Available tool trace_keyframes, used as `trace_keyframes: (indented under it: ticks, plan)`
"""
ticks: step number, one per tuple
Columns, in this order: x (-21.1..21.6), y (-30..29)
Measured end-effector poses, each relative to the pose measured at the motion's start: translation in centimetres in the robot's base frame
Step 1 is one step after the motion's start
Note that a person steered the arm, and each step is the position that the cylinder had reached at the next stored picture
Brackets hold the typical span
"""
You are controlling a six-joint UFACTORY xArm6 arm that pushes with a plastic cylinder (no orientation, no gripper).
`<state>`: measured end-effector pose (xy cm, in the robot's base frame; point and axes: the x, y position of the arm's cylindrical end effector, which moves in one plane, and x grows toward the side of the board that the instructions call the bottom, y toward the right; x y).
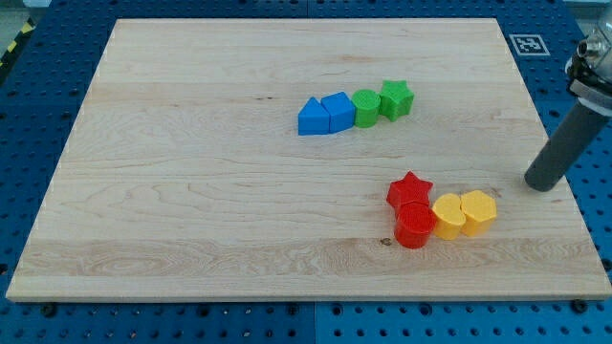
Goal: Move your hand to the center right of the board
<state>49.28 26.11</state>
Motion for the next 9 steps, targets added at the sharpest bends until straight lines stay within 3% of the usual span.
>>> trace_keyframes:
  ticks: [4, 6, 9]
  plan:
    - [-7.5, -0.2]
    - [-8.2, -0.2]
    - [-13.2, -0.2]
